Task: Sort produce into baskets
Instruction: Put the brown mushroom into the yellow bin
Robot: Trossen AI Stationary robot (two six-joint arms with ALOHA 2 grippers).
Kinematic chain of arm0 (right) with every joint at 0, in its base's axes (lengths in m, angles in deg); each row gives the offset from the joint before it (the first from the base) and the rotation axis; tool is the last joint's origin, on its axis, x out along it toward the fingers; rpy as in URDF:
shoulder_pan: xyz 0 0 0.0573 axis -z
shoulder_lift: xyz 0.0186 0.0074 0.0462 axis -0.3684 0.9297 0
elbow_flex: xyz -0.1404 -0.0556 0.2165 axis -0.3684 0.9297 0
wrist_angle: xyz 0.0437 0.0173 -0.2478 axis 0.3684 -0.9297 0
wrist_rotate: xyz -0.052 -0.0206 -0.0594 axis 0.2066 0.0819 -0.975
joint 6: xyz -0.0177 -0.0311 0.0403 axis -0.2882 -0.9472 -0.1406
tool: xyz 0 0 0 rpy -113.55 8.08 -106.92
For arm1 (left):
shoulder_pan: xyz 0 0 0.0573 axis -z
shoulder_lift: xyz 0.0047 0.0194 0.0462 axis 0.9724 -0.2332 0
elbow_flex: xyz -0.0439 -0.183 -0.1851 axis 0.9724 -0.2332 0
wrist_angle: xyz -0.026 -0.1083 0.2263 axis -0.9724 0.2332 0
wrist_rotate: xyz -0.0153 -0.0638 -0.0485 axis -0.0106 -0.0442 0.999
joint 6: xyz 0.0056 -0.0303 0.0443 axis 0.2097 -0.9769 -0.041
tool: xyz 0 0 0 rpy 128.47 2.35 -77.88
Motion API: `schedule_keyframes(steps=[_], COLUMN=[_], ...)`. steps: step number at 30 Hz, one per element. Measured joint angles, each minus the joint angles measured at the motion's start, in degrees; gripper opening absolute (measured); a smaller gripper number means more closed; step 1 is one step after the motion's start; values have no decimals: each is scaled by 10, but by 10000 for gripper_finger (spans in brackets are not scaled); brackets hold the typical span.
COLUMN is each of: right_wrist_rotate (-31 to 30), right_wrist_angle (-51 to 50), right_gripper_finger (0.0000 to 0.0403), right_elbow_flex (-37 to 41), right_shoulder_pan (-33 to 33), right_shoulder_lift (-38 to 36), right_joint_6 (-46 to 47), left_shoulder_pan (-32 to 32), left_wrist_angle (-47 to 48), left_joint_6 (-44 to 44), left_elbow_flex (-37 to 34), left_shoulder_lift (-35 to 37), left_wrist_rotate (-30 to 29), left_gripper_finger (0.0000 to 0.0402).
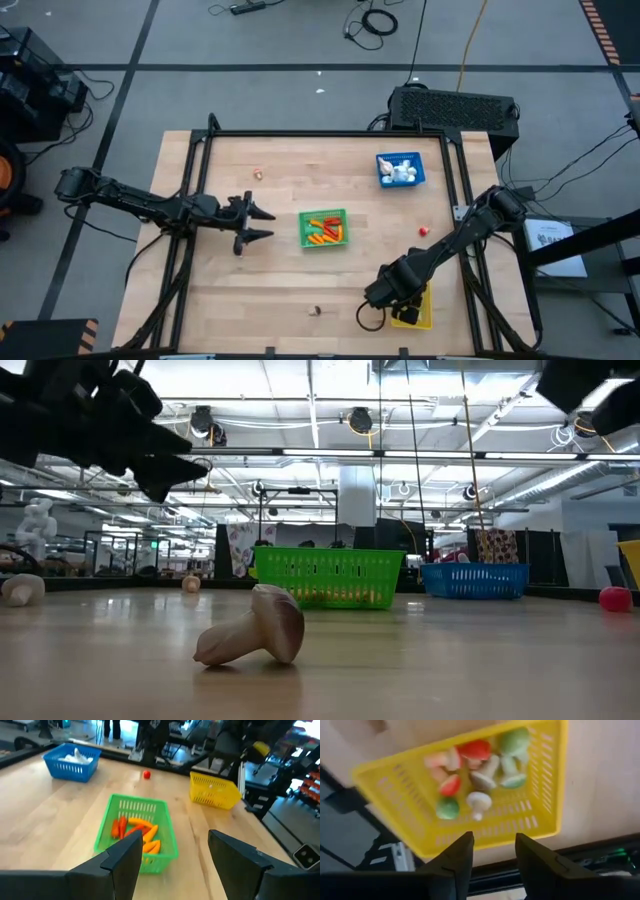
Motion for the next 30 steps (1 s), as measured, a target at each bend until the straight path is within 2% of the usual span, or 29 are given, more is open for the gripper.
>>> schedule_keyframes(steps=[6,9,12,17,22,24,30], right_wrist_rotate=[-31,-75,-148,-294,-400,-413,-413], right_wrist_angle=[24,63,107,198,281,308,367], right_gripper_finger=[143,143,143,143,143,143,143], right_elbow_flex=[-62,-105,-143,-165,-162,-153,-127], right_shoulder_pan=[0,0,-2,-6,-3,-3,-5], right_shoulder_lift=[0,0,0,0,5,6,6], right_joint_6=[4,5,-30,-149,-229,-243,-302], left_shoulder_pan=[2,18,49,114,181,201,227], left_wrist_angle=[41,85,160,309,560,609,653], left_joint_6=[-33,-45,-60,-71,-91,-117,-149], left_elbow_flex=[0,0,18,104,215,232,226], left_shoulder_lift=[0,0,0,-9,-46,-67,-141], left_wrist_rotate=[11,34,35,11,-69,-87,-107], left_gripper_finger=[233,233,233,233,233,233,233])
